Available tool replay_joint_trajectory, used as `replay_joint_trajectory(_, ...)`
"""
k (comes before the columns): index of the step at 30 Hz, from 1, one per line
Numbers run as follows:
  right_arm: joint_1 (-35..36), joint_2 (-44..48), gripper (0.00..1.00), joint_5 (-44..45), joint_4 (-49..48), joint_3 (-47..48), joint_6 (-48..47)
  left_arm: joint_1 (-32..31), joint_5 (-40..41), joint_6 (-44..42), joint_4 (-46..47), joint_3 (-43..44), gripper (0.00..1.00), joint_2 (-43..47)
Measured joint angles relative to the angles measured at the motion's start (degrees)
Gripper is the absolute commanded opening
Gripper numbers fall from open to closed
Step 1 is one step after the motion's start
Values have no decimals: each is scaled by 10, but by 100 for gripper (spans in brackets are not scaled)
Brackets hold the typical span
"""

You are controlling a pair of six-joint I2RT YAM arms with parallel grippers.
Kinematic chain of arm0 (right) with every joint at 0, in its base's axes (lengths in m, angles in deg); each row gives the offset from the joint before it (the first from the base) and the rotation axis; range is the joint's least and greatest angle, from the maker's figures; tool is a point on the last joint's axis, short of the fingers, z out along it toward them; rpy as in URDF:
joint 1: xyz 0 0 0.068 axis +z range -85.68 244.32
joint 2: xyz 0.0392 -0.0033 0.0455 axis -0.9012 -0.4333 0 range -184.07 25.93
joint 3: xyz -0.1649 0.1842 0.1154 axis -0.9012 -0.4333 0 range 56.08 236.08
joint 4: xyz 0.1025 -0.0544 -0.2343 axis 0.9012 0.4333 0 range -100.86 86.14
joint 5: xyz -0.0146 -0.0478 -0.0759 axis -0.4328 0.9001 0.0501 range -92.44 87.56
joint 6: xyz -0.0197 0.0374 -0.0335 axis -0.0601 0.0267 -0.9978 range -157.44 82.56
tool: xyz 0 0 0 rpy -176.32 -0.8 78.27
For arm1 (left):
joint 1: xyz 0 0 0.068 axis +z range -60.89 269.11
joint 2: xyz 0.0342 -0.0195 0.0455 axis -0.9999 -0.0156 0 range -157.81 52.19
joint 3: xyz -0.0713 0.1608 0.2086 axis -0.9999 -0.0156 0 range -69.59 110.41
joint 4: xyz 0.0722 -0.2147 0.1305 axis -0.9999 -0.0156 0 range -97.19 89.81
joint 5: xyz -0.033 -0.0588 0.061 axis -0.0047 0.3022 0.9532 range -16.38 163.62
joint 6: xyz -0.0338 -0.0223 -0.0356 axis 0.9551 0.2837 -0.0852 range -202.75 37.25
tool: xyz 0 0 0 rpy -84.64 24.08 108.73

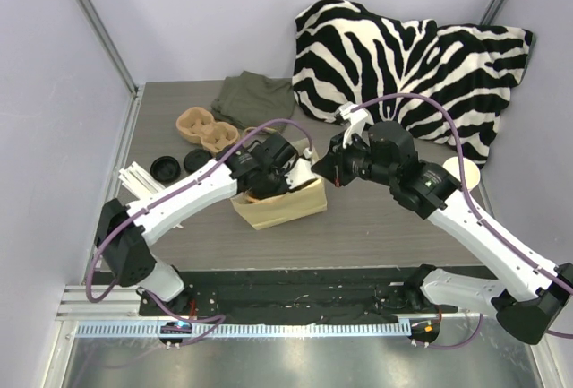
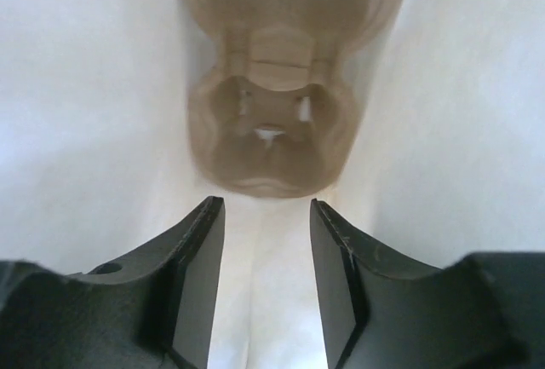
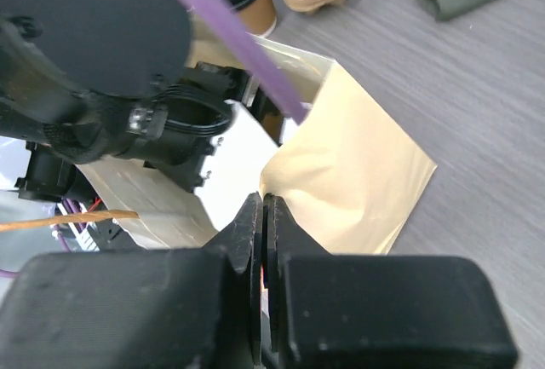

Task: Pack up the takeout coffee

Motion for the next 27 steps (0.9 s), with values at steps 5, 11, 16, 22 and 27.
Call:
replay_joint_trajectory(5, 0, 5, 1, 0, -17, -2, -2, -1, 0, 12, 8, -23, 55, 46)
replay_joint_trajectory(11, -1, 6, 1, 6, -22, -6, -9, -1, 0, 12, 7, -29, 47, 56)
replay_joint_trajectory(16, 0, 6, 1, 9, -15, -7, -12, -2, -4, 11, 6, -35, 38, 56)
replay_joint_trajectory(22, 0, 2, 1, 15, -2, -11, -13, -2, -13, 6, 18, -51, 38, 71)
replay_joint_trajectory(27, 0, -10, 1, 17, 15, -15, -15, -3, -6, 7, 48, -51, 41, 110)
